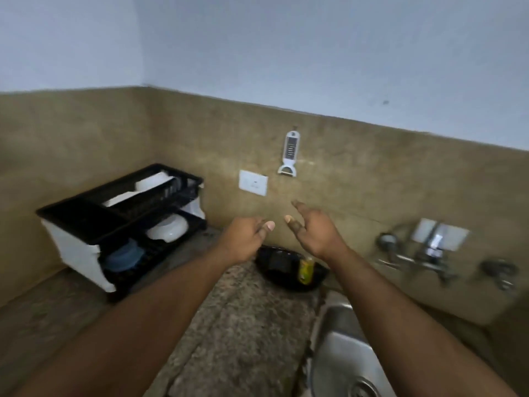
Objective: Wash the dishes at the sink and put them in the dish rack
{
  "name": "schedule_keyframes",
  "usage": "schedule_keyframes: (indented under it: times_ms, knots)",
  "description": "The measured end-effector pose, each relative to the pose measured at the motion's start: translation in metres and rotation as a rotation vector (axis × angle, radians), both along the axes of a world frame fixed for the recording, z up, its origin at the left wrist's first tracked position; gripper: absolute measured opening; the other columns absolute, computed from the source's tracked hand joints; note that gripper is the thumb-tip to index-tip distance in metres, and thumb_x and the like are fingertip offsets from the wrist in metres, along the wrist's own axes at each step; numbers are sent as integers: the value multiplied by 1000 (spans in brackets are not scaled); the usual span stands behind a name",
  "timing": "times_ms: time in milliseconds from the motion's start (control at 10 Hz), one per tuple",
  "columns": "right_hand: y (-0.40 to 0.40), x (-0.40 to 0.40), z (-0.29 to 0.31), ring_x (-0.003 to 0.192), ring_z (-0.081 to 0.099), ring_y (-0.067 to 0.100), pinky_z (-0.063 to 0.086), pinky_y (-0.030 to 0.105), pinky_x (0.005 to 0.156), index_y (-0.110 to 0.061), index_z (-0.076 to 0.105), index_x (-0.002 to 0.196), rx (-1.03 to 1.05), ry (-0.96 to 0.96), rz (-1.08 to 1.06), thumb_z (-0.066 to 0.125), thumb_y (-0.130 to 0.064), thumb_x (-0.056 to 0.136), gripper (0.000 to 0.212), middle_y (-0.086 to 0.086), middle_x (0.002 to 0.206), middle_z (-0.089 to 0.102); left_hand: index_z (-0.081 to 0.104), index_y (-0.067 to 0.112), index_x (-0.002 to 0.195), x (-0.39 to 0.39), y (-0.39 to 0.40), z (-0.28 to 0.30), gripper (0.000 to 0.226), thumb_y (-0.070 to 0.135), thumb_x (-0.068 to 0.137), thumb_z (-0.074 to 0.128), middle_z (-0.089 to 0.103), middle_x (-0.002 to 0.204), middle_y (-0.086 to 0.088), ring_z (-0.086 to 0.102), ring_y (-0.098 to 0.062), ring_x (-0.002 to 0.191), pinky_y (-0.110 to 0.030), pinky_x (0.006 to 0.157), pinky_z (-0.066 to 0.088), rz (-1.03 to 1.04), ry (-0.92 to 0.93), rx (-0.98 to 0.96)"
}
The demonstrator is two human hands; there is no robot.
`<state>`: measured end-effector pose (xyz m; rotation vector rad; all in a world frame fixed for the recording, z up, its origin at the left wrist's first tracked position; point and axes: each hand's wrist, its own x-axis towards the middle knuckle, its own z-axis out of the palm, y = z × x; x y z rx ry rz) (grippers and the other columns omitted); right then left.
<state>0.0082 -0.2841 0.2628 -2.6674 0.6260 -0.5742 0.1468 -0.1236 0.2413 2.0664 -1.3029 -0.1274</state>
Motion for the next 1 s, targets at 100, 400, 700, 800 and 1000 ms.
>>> schedule_keyframes:
  times_ms: [100, 400, 700, 800, 1000]
  knots:
    - [-13, -106, 28, 136, 53, 32, 41, 36, 112, -10, 47, 152, -51, -32, -135, 53, -47, 103, 62, 15, 148, 56, 74, 13, 116, -80, -29, 32, 42, 45, 104, 50, 77, 113, -9, 70, -24, 108, -29, 92, 52, -137, -53, -60]
    - [-16, -306, 111, 133, 54, 34, 46, 44, 107, -14, 37, 156, -153, -113, -450, 34, -62, 100, 74, 14, 145, 58, 60, 10, 140, -234, -75, 119, 63, 58, 104, 42, 66, 137, -14, 62, -29, 126, -45, 105, 51, -338, -274, -129]
    - [18, -355, 182, 147, 37, 31, 36, 43, 114, -15, 27, 159, -374, -101, -574, 37, -53, 106, 67, 9, 162, 40, 58, 9, 138, -273, -77, 198, 59, 55, 106, 39, 62, 140, -13, 57, -32, 130, -44, 106, 48, -341, -511, -231]
    - [21, -349, 196, 150, 29, 30, 36, 45, 114, -16, 24, 159, -430, -89, -584, 33, -57, 105, 68, 5, 165, 33, 50, 9, 146, -263, -75, 211, 68, 60, 105, 33, 54, 148, -15, 49, -34, 139, -47, 112, 44, -291, -558, -242]
    - [37, -341, 214, 152, 22, 32, 33, 54, 114, -18, 19, 161, -535, -62, -645, 30, -59, 105, 70, 4, 170, 20, 32, 8, 158, -249, -64, 222, 74, 59, 105, 30, 28, 168, -15, 23, -30, 157, -51, 123, 30, -200, -685, -265]
